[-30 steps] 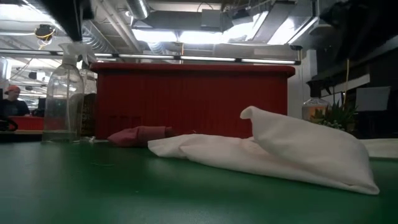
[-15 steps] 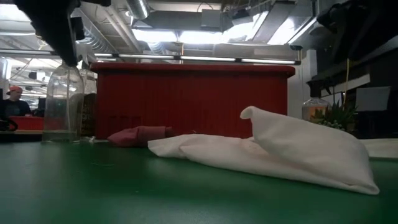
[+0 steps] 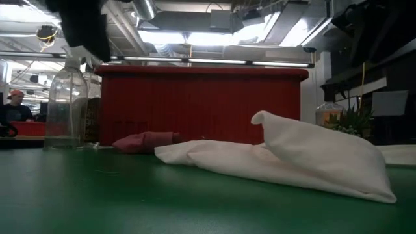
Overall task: Fold Laundry from Bin
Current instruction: Fold the white underwear
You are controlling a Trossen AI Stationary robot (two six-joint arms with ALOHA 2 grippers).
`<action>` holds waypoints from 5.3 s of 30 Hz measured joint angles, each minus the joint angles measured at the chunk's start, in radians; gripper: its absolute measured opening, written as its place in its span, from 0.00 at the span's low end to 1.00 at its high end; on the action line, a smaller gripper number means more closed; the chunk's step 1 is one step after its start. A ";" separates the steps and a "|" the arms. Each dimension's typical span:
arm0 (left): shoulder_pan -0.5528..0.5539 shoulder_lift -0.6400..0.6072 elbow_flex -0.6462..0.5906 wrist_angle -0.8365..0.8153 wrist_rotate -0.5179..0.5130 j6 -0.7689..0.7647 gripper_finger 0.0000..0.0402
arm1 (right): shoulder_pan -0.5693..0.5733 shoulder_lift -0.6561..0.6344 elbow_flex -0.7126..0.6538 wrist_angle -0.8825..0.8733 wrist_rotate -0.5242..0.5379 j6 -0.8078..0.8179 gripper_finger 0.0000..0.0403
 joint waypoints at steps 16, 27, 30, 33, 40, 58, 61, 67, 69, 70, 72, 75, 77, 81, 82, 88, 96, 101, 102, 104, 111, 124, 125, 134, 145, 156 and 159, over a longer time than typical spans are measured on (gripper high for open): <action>0.070 0.012 0.000 0.260 -0.190 0.004 0.17 | 0.000 0.000 0.000 0.022 0.000 0.000 0.31; 0.192 0.146 0.000 0.290 -0.039 -0.023 0.37 | 0.000 0.000 0.000 0.079 -0.004 0.000 0.31; 0.218 0.213 0.000 0.307 -0.031 -0.023 0.41 | 0.000 0.001 0.000 0.085 -0.036 -0.001 0.31; 0.241 0.284 0.000 0.331 -0.007 -0.024 0.41 | 0.000 0.001 0.000 0.099 -0.055 0.000 0.31; 0.286 0.409 0.000 0.446 0.139 -0.023 0.42 | 0.001 0.001 0.000 0.110 -0.077 0.000 0.31; 0.298 0.481 0.002 0.511 0.260 -0.024 0.17 | 0.001 0.005 0.000 0.133 -0.098 0.009 0.31; 0.301 0.481 0.002 0.513 0.294 -0.025 0.05 | 0.001 0.033 0.001 0.188 -0.151 0.009 0.31; 0.304 0.462 0.002 0.514 0.371 -0.026 0.01 | 0.001 0.134 0.000 0.265 -0.182 0.011 0.31; 0.303 0.438 0.002 0.513 0.378 -0.026 0.01 | 0.001 0.164 0.001 0.269 -0.182 0.011 0.31; 0.303 0.425 0.002 0.513 0.377 -0.026 0.01 | 0.001 0.179 0.001 0.278 -0.182 0.011 0.31; 0.303 0.402 0.002 0.515 0.375 -0.028 0.01 | 0.001 0.210 0.001 0.313 -0.182 0.010 0.31; 0.303 0.385 0.002 0.515 0.368 -0.029 0.01 | 0.000 0.259 0.001 0.391 -0.175 -0.018 0.31; 0.303 0.384 0.002 0.516 0.368 -0.030 0.01 | 0.000 0.292 0.001 0.454 -0.146 -0.043 0.31; 0.299 0.384 0.002 0.517 0.365 -0.033 0.01 | -0.001 0.361 0.000 0.548 -0.057 -0.071 0.31; 0.299 0.384 0.002 0.520 0.365 -0.033 0.01 | -0.002 0.379 0.000 0.565 -0.040 -0.071 0.31; 0.292 0.384 0.002 0.591 0.365 -0.033 0.01 | -0.039 0.472 0.000 0.615 -0.023 -0.070 0.31; 0.292 0.384 0.002 0.691 0.375 -0.083 0.00 | -0.066 0.502 0.000 0.636 -0.130 -0.068 0.31; 0.289 0.384 0.002 0.736 0.376 -0.114 0.00 | -0.065 0.452 0.016 0.628 -0.130 -0.068 0.31; 0.289 0.384 0.002 0.751 0.376 -0.117 0.00 | -0.065 0.440 0.021 0.628 -0.131 -0.068 0.31; 0.287 0.384 0.002 0.765 0.375 -0.118 0.00 | -0.065 0.416 0.031 0.626 -0.130 -0.071 0.31; 0.271 0.384 0.002 0.779 0.363 -0.133 0.00 | -0.065 0.333 0.037 0.593 -0.155 -0.071 0.31; 0.206 0.384 0.002 0.857 0.243 -0.137 0.00 | 0.005 0.204 0.037 0.293 -0.181 0.070 0.31; 0.203 0.384 0.002 0.859 0.235 -0.137 0.00 | 0.016 0.204 0.037 0.281 -0.181 0.073 0.31; 0.179 0.389 0.002 0.910 0.171 -0.162 0.00 | 0.042 0.212 0.036 0.285 -0.175 0.076 0.31; 0.154 0.391 0.002 0.911 0.086 -0.163 0.00 | 0.039 0.247 0.036 0.294 -0.128 0.076 0.31; 0.142 0.391 0.002 0.911 0.057 -0.161 0.00 | 0.039 0.381 0.036 0.339 -0.129 0.074 0.31; 0.142 0.392 0.002 0.911 0.052 -0.161 0.00 | 0.039 0.417 0.036 0.379 -0.128 0.064 0.31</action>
